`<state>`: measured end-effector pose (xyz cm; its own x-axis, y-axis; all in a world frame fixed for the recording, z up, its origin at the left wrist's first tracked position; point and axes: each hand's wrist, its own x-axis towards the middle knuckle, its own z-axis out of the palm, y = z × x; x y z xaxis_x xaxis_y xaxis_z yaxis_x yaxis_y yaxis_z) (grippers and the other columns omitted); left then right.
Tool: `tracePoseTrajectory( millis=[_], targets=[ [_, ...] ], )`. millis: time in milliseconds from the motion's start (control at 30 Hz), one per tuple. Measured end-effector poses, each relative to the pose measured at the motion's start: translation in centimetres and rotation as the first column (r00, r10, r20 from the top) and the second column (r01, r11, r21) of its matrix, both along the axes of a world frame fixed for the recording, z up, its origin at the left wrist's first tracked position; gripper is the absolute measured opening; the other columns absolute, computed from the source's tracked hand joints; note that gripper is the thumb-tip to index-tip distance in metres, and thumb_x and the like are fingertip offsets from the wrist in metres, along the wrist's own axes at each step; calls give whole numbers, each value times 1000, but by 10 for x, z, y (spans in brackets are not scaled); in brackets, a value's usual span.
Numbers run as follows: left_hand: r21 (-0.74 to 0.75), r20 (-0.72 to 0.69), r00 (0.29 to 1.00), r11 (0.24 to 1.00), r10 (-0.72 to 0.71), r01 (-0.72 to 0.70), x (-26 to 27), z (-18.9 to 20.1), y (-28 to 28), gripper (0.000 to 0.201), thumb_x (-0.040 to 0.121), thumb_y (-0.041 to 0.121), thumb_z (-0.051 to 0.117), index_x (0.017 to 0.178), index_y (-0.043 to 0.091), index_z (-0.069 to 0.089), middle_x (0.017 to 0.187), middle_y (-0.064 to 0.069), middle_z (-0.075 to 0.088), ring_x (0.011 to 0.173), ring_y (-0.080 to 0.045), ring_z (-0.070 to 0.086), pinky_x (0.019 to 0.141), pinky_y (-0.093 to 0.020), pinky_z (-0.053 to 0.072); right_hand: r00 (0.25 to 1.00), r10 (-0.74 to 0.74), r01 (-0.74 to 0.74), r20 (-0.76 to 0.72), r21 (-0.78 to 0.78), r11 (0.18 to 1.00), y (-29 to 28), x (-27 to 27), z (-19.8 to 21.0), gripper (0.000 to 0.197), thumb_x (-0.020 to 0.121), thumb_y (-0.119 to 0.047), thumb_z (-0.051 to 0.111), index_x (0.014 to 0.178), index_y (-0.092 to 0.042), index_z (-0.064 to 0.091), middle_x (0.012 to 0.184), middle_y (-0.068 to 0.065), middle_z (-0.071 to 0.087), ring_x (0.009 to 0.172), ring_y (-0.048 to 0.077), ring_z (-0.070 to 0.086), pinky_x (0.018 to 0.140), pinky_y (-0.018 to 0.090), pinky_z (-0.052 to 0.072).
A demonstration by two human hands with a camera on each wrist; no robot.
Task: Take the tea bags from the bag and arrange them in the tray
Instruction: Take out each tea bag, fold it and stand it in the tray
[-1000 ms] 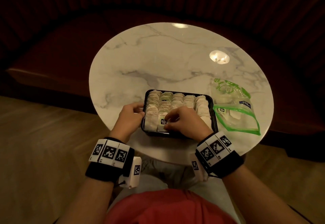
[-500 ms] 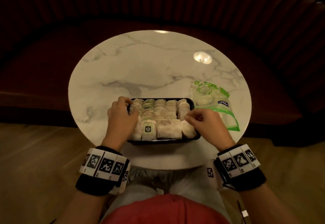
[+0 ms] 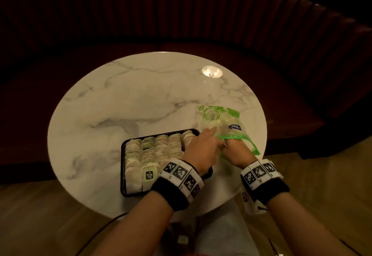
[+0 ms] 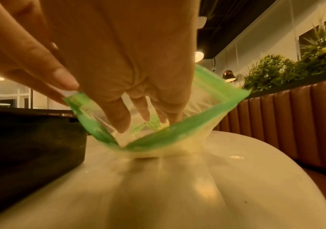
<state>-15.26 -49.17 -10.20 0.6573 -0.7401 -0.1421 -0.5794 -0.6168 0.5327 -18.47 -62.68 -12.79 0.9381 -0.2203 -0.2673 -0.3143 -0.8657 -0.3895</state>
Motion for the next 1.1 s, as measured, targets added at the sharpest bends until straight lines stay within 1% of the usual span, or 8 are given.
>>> tracePoseTrajectory(
  millis=[200, 333, 400, 500, 567, 800, 967, 1100],
  targets=[
    [63, 10, 995, 993, 96, -97, 12, -8, -6, 55, 91, -6, 42, 132, 25, 60, 123, -9, 64, 111, -29, 59, 90, -42, 49, 968, -49, 35, -247, -61, 998, -3, 33, 8, 39, 105, -24, 34, 135, -6, 51, 141, 16, 50, 127, 29, 49, 104, 32, 34],
    [85, 10, 995, 991, 100, -100, 11, -8, -9, 56, 88, -7, 42, 131, 24, 61, 125, -10, 62, 114, -31, 58, 92, -44, 48, 954, -61, 12, -294, -164, 986, -19, 57, -5, 92, 94, -64, 38, 154, -6, 0, 161, 19, 3, 148, 32, 11, 120, 40, 14],
    [57, -12, 995, 993, 100, -99, 12, -9, -9, 59, 86, -9, 42, 130, 24, 62, 126, -9, 62, 115, -30, 58, 93, -43, 48, 929, -49, -29, -367, -205, 978, -39, 72, -30, 106, 81, -82, 31, 154, -8, 9, 159, 20, 18, 144, 34, 24, 118, 46, 22],
    [27, -5, 996, 996, 87, -87, 14, -6, -8, 61, 83, -12, 42, 130, 22, 63, 126, -10, 62, 115, -30, 58, 94, -41, 47, 930, -22, -66, -367, -223, 973, -34, 75, -9, 61, 96, -40, 54, 145, -5, 38, 150, 19, 37, 139, 34, 35, 116, 46, 27],
    [22, 15, 996, 996, 86, -86, 15, -3, -7, 61, 84, -13, 43, 131, 21, 61, 125, -11, 62, 114, -30, 58, 93, -40, 47, 940, 37, -134, -338, -270, 954, -29, 74, 12, 59, 95, -26, 57, 147, -8, 36, 154, 15, 33, 141, 33, 33, 116, 45, 28],
    [75, 33, 991, 988, 132, -135, 24, -8, -6, 54, 82, -11, 44, 123, 17, 65, 121, -11, 64, 110, -32, 59, 89, -42, 48, 934, 117, -223, -338, -293, 930, -29, 80, 8, 82, 78, -66, 59, 146, -24, 39, 149, 6, 43, 132, 29, 45, 107, 39, 40],
    [58, 78, 988, 989, 133, -138, 22, -6, -9, 51, 87, -9, 45, 128, 16, 62, 124, -12, 63, 112, -32, 60, 91, -41, 48, 947, 28, -108, -320, -236, 966, -16, 77, -2, 49, 92, -42, 58, 131, -12, 52, 134, 7, 53, 122, 26, 50, 98, 32, 37],
    [53, 100, 984, 987, 147, -153, 21, -9, -11, 49, 89, -9, 42, 129, 13, 61, 124, -13, 63, 114, -32, 58, 89, -40, 47, 943, -17, -15, -331, -95, 995, -19, 52, -18, 40, 103, -20, 43, 139, -5, 46, 145, 14, 46, 134, 27, 42, 105, 30, 30]
  ],
)
